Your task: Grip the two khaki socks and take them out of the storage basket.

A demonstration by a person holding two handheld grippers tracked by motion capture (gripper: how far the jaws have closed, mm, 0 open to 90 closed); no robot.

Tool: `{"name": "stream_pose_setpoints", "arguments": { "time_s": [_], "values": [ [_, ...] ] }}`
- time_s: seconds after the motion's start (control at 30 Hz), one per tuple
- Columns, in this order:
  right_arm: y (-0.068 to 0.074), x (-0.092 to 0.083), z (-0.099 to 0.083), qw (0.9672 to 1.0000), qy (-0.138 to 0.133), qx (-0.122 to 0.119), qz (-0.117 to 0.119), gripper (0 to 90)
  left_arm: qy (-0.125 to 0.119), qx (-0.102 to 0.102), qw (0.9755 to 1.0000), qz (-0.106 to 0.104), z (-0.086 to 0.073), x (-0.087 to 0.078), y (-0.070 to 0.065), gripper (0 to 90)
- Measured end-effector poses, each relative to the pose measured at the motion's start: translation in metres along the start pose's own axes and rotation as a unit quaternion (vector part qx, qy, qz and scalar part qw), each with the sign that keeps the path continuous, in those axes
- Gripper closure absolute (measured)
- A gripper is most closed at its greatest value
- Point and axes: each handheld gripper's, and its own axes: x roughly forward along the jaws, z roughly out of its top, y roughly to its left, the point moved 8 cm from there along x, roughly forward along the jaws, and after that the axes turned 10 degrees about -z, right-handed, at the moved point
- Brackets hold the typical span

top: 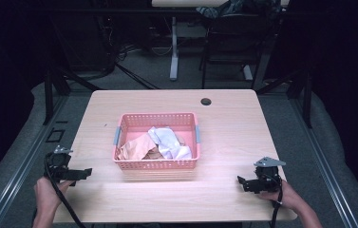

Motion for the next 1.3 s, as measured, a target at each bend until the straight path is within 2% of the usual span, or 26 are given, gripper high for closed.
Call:
{"name": "stream_pose_setpoints", "arguments": {
  "time_s": [0.03,0.3,0.47,0.7,0.73,0.97,1.03,1.3],
  "values": [
    [0.0,0.0,0.0,1.0,0.001,0.0,-0.001,0.0,0.003,0.001,1.0,-0.007,0.002,-0.001,-0.003,0.3],
    [0.0,0.0,0.0,1.0,0.0,0.001,-0.001,0.0,-0.008,0.012,0.9997,-0.019,0.023,-0.01,-0.018,0.1],
    [0.001,0.0,0.0,1.0,-0.001,0.003,-0.001,0.0,-0.012,0.026,0.999,-0.033,0.042,-0.017,-0.033,0.1],
    [0.001,0.0,0.0,1.0,-0.001,0.003,-0.002,0.0,-0.011,0.042,0.998,-0.046,0.06,-0.022,-0.044,0.1],
    [0.001,0.0,0.0,1.0,-0.001,0.003,-0.002,0.0,-0.015,0.046,0.9977,-0.047,0.066,-0.023,-0.049,0.1],
    [0.001,0.0,0.0,1.0,-0.001,0.003,-0.002,0.0,-0.013,0.069,0.9957,-0.06,0.083,-0.019,-0.067,0.1],
    [0.0,0.0,0.0,1.0,-0.001,0.003,-0.002,0.0,-0.011,0.078,0.9947,-0.066,0.091,-0.014,-0.077,0.1],
    [0.001,0.0,0.0,1.0,-0.001,0.003,-0.002,0.0,-0.002,0.095,0.9924,-0.078,0.105,0.001,-0.097,0.1]
  ]
}}
